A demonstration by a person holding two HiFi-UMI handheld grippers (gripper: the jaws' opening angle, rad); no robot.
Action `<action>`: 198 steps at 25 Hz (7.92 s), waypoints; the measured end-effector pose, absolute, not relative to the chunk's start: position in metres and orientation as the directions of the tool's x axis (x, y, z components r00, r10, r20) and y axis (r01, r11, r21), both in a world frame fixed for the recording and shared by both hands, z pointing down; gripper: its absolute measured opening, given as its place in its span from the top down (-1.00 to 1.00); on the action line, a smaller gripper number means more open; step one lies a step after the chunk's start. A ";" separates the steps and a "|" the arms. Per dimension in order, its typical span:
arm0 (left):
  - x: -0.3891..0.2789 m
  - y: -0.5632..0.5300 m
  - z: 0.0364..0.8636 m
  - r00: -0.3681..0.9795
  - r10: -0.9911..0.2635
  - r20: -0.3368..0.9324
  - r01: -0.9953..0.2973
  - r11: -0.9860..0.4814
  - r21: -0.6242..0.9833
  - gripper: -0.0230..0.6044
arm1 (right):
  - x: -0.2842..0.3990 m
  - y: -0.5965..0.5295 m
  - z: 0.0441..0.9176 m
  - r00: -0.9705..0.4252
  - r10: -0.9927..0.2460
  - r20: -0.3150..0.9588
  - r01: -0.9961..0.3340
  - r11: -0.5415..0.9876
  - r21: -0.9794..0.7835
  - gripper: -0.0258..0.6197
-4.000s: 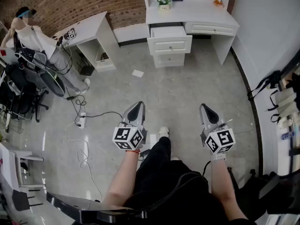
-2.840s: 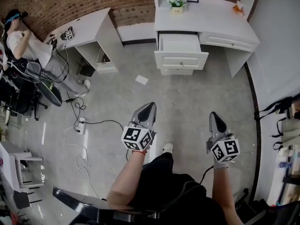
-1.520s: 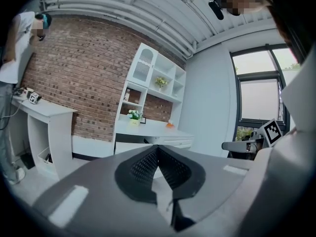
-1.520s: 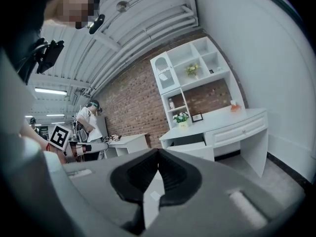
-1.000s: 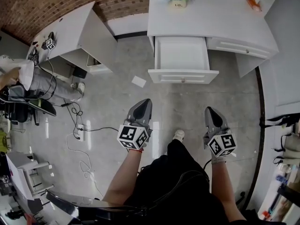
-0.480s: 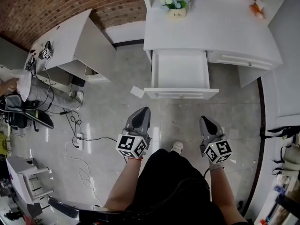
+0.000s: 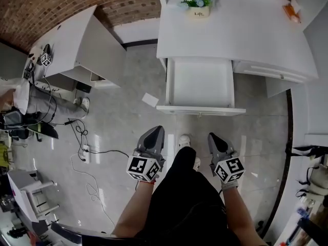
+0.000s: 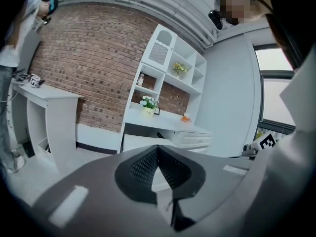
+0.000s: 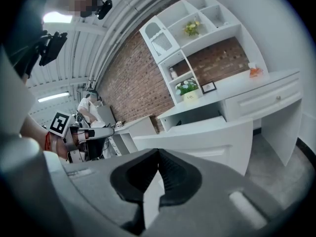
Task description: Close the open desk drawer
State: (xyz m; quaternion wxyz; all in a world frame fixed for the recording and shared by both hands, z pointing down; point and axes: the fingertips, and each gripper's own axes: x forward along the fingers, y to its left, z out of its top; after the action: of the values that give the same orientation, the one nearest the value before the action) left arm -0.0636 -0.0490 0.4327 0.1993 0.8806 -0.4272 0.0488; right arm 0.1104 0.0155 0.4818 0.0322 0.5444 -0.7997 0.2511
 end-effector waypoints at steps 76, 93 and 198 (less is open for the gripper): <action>0.036 -0.245 0.571 0.694 -0.676 0.248 -0.713 -0.597 0.369 0.92 | 0.161 -0.224 0.571 -0.138 -0.950 0.279 -0.909 0.009 -0.417 0.92; 0.029 -0.285 0.570 0.631 -0.738 0.238 -0.764 -0.539 0.355 0.92 | 0.166 -0.256 0.568 -0.170 -0.940 0.295 -0.908 0.033 -0.419 0.92; -0.023 -0.194 0.292 0.674 -0.739 0.024 -0.725 -0.654 0.215 0.92 | 0.159 -0.126 0.273 -0.271 -0.962 0.023 -0.960 0.269 -0.077 0.92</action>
State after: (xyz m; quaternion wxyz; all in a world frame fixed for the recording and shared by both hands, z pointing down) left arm -0.0228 -0.1937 0.2915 0.1037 0.9089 -0.4026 -0.0328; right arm 0.1594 -0.1265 0.2735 -0.0139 0.6036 -0.7963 0.0375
